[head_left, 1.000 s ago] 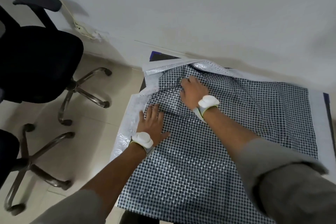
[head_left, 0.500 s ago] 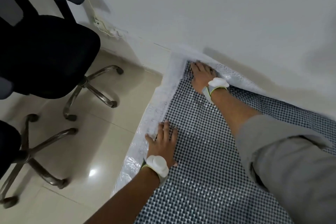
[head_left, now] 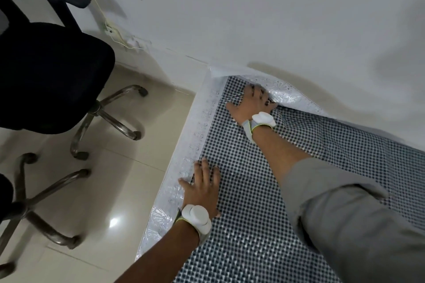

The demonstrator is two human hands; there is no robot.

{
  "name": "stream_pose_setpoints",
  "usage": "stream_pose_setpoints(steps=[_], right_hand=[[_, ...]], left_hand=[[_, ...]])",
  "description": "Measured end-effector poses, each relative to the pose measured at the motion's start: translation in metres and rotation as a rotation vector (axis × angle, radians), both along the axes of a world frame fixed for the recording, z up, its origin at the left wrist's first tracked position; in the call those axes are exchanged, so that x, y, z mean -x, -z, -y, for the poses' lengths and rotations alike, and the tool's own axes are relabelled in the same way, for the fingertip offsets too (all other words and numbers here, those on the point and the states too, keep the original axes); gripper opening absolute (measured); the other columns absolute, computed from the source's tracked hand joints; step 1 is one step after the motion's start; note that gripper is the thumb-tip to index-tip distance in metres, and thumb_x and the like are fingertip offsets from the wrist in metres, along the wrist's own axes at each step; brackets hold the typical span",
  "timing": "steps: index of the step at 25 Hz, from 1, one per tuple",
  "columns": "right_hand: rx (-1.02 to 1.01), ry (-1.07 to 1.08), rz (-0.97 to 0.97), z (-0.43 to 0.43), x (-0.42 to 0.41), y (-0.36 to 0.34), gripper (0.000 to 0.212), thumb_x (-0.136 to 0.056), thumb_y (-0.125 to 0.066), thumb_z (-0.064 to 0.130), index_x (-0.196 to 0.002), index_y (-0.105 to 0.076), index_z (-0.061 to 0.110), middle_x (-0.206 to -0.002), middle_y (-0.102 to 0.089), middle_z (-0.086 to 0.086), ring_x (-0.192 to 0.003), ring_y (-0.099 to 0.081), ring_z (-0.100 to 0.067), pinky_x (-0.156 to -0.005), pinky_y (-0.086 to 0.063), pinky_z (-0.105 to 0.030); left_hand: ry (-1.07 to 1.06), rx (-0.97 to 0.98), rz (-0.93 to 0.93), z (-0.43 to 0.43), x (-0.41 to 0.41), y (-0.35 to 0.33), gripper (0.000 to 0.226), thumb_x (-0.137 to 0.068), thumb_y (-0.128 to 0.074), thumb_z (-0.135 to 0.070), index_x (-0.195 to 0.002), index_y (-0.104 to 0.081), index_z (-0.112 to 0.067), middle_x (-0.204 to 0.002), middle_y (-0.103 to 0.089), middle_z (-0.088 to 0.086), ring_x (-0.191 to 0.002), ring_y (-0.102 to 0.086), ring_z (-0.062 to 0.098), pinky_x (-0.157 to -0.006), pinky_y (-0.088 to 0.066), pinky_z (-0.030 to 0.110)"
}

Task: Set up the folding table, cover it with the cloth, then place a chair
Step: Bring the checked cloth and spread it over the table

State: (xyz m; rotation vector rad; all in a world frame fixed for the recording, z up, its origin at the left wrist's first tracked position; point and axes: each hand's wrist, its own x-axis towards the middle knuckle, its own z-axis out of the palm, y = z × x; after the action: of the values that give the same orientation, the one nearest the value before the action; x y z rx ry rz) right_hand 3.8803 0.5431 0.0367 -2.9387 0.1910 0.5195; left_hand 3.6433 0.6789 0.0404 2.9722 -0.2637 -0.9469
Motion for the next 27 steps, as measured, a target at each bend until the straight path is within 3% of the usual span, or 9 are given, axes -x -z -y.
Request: stream_pose_setpoints(steps=[2,5,8,11,14,20,24,27], right_hand=[[-0.193,-0.033,0.051,0.016,0.002,-0.005,0.086,-0.087,-0.054,0.063,-0.156,-0.026,0.019,-0.164,-0.021,-0.007,-0.151,-0.014,-0.034,-0.114,-0.016,-0.068],[-0.31,-0.022,0.138,0.061,0.014,-0.015,0.074,-0.092,-0.058,0.051,-0.15,-0.036,0.011,-0.154,-0.038,-0.014,-0.139,-0.037,-0.036,-0.111,-0.035,-0.053],[-0.152,-0.005,0.153,0.117,0.034,-0.015,0.061,-0.095,-0.055,0.048,-0.142,-0.046,0.009,-0.141,-0.049,-0.015,-0.128,-0.048,-0.038,-0.104,-0.041,-0.052],[-0.075,-0.017,0.117,0.152,0.056,-0.005,0.06,-0.096,-0.053,0.048,-0.143,-0.046,0.011,-0.144,-0.046,-0.015,-0.133,-0.043,-0.038,-0.109,-0.036,-0.054],[-0.058,-0.134,0.109,0.164,0.066,0.004,0.059,-0.1,-0.043,0.05,-0.148,-0.042,0.015,-0.152,-0.041,-0.012,-0.14,-0.036,-0.034,-0.115,-0.026,-0.056],[-0.15,-0.31,0.072,0.129,0.027,0.009,0.073,-0.098,-0.03,0.064,-0.156,-0.026,0.019,-0.163,-0.023,-0.006,-0.15,-0.02,-0.031,-0.118,-0.019,-0.057],[-0.166,-0.195,-0.131,0.114,-0.012,0.016,0.101,-0.081,-0.017,0.089,-0.16,-0.009,0.026,-0.167,-0.005,-0.002,-0.153,-0.004,-0.034,-0.119,-0.006,-0.061],[-0.142,-0.207,-0.172,0.099,-0.034,0.014,0.108,-0.074,-0.016,0.094,-0.16,-0.006,0.029,-0.167,-0.003,-0.003,-0.152,-0.003,-0.037,-0.117,-0.001,-0.066]], left_hand=[[0.029,-0.026,0.006,0.003,-0.007,-0.008,0.109,-0.073,-0.075,-0.06,-0.15,-0.017,-0.01,-0.159,-0.008,0.029,-0.146,-0.017,0.045,-0.103,-0.033,0.068],[0.055,-0.022,0.122,0.006,-0.034,-0.018,0.087,-0.078,-0.063,-0.069,-0.137,-0.036,-0.011,-0.145,-0.033,0.02,-0.134,-0.034,0.038,-0.106,-0.03,0.066],[0.155,0.035,0.164,0.03,-0.069,-0.021,0.091,-0.083,-0.06,-0.066,-0.148,-0.027,-0.01,-0.16,-0.014,0.02,-0.147,-0.016,0.04,-0.11,-0.027,0.068],[0.21,0.059,0.043,0.063,-0.09,-0.015,0.113,-0.079,-0.068,-0.063,-0.157,-0.003,-0.016,-0.164,0.012,0.016,-0.151,0.005,0.041,-0.108,-0.025,0.074],[0.152,0.019,-0.104,0.083,-0.096,-0.01,0.126,-0.075,-0.077,-0.057,-0.157,0.011,-0.022,-0.162,0.025,0.013,-0.15,0.015,0.041,-0.104,-0.022,0.079],[0.051,-0.062,-0.176,0.099,-0.094,-0.02,0.131,-0.072,-0.083,-0.048,-0.157,0.015,-0.025,-0.161,0.029,0.009,-0.149,0.021,0.039,-0.103,-0.026,0.078],[0.042,-0.092,-0.185,0.1,-0.097,-0.016,0.133,-0.071,-0.083,-0.049,-0.156,0.016,-0.026,-0.16,0.031,0.009,-0.149,0.02,0.039,-0.104,-0.028,0.076],[0.055,-0.126,-0.153,0.096,-0.1,-0.008,0.134,-0.071,-0.082,-0.052,-0.155,0.019,-0.026,-0.16,0.032,0.01,-0.149,0.02,0.04,-0.103,-0.03,0.075]])
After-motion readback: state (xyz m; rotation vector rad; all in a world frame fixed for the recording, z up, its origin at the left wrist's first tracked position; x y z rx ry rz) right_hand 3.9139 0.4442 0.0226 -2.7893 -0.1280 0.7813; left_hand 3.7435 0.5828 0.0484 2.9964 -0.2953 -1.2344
